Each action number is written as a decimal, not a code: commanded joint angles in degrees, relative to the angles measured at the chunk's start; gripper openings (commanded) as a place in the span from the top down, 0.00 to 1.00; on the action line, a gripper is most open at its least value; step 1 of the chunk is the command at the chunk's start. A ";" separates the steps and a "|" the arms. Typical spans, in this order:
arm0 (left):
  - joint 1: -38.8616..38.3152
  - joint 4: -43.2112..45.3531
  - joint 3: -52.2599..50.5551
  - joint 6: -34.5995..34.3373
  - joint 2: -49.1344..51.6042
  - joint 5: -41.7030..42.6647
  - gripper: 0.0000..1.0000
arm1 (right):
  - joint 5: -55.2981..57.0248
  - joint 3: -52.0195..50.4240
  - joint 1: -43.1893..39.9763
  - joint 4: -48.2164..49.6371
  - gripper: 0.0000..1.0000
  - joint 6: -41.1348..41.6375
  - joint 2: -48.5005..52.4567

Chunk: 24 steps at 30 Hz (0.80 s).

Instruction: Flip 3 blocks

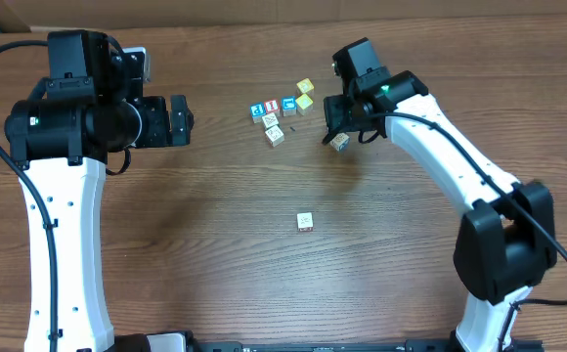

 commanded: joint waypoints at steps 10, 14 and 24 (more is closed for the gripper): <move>-0.02 0.22 1.38 -0.55 -0.02 -0.13 0.00 | -3.32 -1.38 -0.17 4.26 0.32 -17.70 9.49; -0.02 0.22 1.38 -0.55 -0.02 -0.13 0.00 | -2.95 -1.38 -0.39 5.01 0.33 -17.73 10.29; -0.02 0.22 1.38 -0.55 -0.02 -0.13 0.00 | -3.15 -3.80 -0.61 6.51 0.44 -15.80 10.32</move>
